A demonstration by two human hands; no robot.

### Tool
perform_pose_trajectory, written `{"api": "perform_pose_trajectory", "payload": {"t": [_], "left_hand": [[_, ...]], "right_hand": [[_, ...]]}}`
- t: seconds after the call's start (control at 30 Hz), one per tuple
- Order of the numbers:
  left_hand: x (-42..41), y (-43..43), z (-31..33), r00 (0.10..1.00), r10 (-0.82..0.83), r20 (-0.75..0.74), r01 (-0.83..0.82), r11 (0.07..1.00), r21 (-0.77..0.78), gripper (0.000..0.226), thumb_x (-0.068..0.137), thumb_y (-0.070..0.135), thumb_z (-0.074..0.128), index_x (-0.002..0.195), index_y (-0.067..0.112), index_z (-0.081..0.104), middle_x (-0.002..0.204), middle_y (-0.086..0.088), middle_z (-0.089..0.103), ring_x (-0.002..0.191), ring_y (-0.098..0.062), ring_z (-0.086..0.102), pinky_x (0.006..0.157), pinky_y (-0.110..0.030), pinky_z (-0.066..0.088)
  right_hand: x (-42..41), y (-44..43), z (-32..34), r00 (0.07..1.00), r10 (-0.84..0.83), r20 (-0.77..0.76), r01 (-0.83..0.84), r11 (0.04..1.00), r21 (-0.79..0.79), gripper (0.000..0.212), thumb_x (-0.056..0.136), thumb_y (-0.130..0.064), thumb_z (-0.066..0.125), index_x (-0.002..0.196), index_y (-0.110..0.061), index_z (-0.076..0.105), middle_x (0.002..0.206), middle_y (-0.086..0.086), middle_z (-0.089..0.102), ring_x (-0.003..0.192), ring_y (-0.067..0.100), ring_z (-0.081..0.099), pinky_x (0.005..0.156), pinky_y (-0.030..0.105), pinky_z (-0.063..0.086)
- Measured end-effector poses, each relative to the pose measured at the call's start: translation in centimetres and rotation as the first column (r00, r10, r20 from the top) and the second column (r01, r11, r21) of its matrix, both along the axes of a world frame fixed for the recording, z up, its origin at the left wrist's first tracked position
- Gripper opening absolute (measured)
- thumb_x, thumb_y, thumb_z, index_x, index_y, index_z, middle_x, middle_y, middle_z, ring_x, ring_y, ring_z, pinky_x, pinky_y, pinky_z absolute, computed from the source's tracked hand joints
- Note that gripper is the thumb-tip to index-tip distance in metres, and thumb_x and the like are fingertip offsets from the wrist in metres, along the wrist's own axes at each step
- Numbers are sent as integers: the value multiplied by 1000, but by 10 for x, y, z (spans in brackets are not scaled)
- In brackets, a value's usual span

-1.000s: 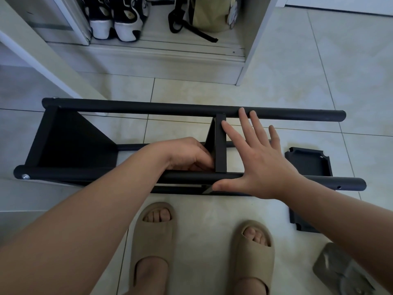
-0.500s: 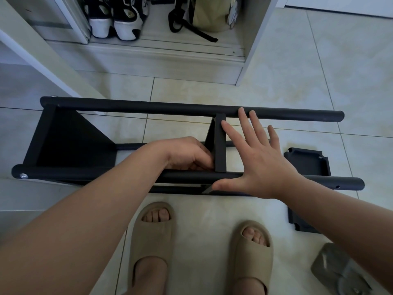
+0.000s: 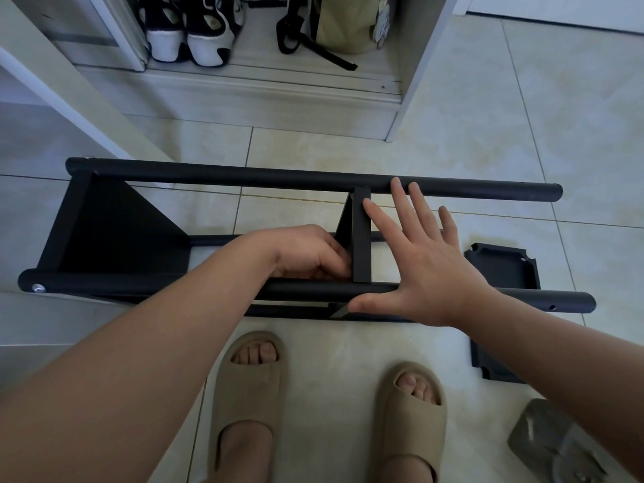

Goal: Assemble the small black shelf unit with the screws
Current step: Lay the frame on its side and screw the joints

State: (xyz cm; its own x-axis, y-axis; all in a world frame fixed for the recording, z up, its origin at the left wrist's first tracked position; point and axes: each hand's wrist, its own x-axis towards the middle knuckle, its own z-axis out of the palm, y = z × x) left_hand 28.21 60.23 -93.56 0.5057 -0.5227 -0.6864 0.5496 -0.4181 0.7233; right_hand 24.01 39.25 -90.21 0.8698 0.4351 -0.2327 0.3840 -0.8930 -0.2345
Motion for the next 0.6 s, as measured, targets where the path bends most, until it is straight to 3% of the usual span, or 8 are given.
{"api": "perform_pose_trajectory", "payload": {"t": [0.13,0.33,0.53,0.6], "left_hand": [[-1,-2,0,998,40,-49,-41,999,-18,9,73,3,71,81,5,75,88,-16,71,76,-21,68,78,-32,53],[1,0,-2,999,-31,20,31,999,17,27,88,1,65,70,18,77,72,-3,70,60,-10,63,56,-18,49],[1,1,0,999,12,-39,-14,999,-53,29,86,-10,60,73,11,76,72,-3,72,58,-6,66,54,-14,49],[1,0,0,998,17,-54,-20,999,-50,18,83,-9,62,77,4,74,75,-8,69,59,-8,65,56,-16,50]], "right_hand": [[0,0,0,1000,0,2,0,1000,-1,126,54,-108,24,155,-45,-20,163,-5,-34,149,18,-34,123,61,-5],[0,0,-1,1000,-1,5,1,1000,-5,127,54,-107,25,155,-44,-19,163,-6,-34,149,18,-34,123,62,-3],[0,0,-1,1000,4,10,-4,1000,-6,126,54,-108,20,155,-44,-20,163,-5,-34,150,19,-33,123,62,-2],[0,0,-1,1000,3,7,-3,1000,-3,126,54,-108,20,155,-45,-20,163,-5,-34,150,18,-33,123,61,-2]]}}
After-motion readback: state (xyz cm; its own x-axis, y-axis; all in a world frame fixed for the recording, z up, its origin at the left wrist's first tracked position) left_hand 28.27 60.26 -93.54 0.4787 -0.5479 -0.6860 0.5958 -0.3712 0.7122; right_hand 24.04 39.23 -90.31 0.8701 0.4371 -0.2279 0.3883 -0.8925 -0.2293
